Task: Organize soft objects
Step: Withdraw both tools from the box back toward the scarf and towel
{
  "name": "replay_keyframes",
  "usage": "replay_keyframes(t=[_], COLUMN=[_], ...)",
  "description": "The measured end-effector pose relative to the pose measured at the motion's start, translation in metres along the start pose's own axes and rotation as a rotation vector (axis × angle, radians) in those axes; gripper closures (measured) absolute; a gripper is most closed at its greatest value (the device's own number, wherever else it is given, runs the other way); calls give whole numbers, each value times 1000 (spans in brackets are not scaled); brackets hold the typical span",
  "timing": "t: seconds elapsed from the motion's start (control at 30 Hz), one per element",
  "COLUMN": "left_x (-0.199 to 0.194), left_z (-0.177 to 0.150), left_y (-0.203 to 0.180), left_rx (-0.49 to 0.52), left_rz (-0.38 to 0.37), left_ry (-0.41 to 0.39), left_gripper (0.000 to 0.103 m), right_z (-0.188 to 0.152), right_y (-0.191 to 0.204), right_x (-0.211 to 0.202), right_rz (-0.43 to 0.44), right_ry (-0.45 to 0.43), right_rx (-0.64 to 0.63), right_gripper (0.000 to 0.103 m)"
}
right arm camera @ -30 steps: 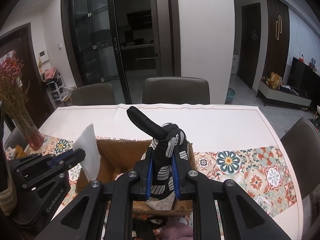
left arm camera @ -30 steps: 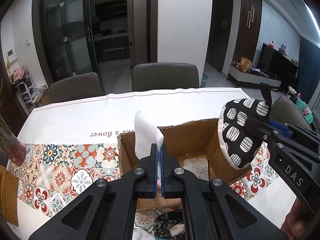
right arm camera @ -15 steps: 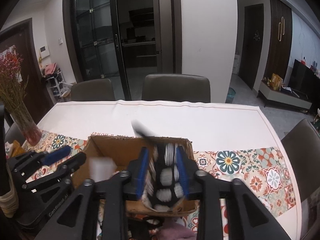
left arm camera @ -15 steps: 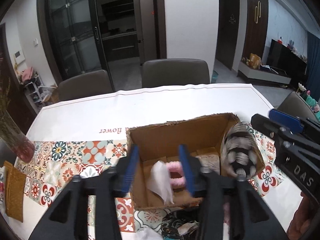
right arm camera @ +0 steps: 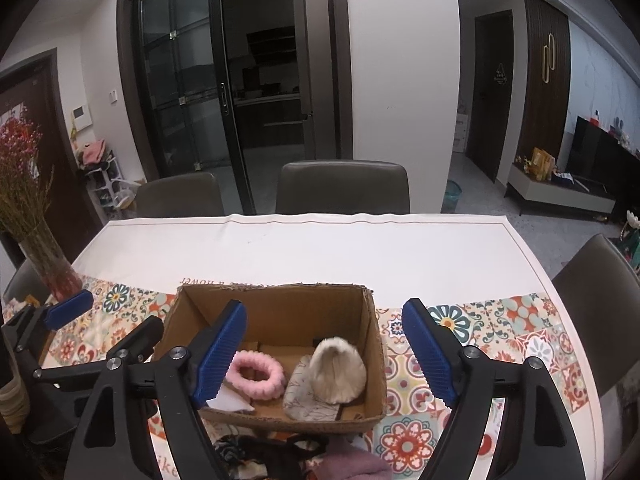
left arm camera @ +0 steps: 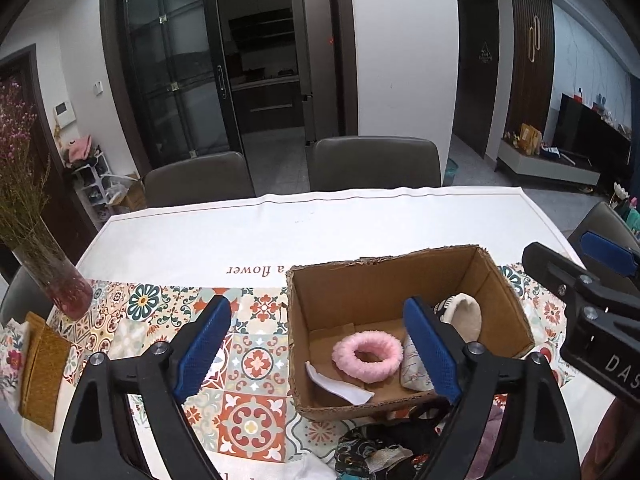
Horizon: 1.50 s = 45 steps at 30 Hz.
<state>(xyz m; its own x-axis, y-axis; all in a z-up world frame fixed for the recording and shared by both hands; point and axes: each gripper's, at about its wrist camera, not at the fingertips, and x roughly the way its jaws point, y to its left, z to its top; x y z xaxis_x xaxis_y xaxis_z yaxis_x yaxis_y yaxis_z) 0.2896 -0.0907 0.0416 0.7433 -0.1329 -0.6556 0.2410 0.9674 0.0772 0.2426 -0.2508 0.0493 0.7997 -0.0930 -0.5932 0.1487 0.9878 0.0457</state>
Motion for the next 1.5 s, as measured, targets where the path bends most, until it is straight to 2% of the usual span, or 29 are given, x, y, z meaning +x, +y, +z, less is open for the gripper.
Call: replay_keyframes(t=[0.23, 0.57, 1.2, 1.5], left_x=[-17, -32, -44, -43], left_z=[-3, -13, -49, -76], left_y=[7, 6, 6, -3], left_rx=[-20, -12, -2, 16], left_rz=[0, 16, 23, 7], left_ry=[-21, -32, -23, -2], left_gripper=[8, 8, 8, 8], right_z=[-1, -5, -40, -63], right_y=[-1, -7, -10, -18], right_x=[-22, -38, -48, -52], right_rz=[-22, -36, -35, -64], right_ry=[-40, -62, -35, -21], right_rx=[8, 33, 58, 56], right_gripper=[22, 22, 22, 22])
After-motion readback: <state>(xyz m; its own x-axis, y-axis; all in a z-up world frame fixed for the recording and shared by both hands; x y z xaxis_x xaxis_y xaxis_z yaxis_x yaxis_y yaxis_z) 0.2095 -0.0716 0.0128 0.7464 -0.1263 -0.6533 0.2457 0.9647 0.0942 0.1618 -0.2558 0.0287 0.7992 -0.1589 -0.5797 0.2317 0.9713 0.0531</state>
